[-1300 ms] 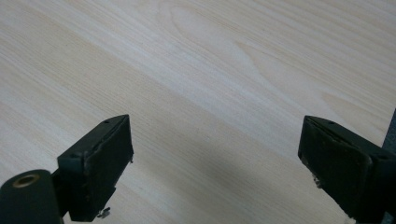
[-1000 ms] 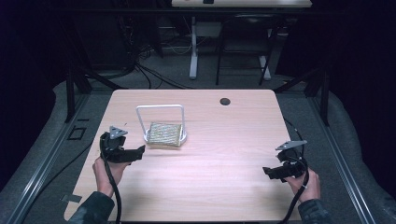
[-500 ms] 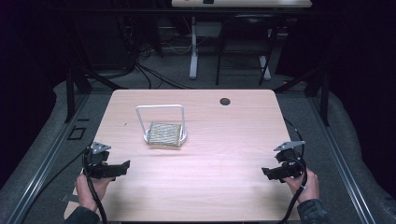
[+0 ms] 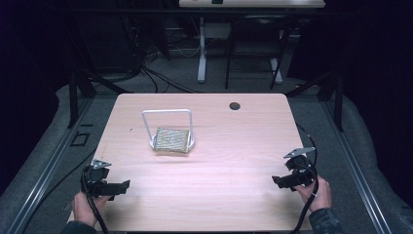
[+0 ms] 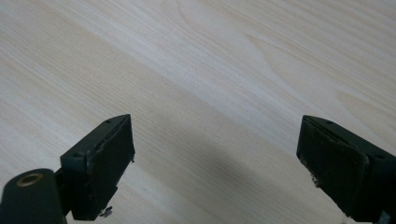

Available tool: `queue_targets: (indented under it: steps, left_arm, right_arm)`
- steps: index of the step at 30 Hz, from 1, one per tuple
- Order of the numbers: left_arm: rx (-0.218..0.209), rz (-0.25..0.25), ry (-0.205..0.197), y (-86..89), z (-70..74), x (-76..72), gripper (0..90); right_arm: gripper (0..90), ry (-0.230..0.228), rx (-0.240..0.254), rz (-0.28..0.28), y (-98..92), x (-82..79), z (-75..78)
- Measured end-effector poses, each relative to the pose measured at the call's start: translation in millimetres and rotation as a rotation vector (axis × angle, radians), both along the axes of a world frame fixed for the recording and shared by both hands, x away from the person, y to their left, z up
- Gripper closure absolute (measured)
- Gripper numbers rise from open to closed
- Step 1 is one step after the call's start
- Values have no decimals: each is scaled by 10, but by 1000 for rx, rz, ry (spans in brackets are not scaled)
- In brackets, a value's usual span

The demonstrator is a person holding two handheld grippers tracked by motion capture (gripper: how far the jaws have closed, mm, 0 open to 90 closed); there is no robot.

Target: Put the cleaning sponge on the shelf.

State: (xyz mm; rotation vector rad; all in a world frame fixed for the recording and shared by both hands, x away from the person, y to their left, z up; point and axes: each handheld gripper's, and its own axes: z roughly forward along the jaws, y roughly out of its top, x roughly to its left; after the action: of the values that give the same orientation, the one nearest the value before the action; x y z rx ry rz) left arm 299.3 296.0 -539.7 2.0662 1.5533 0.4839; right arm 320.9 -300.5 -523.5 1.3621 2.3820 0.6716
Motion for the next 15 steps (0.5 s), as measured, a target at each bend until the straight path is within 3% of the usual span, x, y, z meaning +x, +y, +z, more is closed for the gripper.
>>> queue_targets:
  steps: [15]
  left_arm:
    - [-19, -5, -12, 47, -11, 20, 0]
  right_arm:
    - [98, -5, 1, -12, -48, 15, 0]
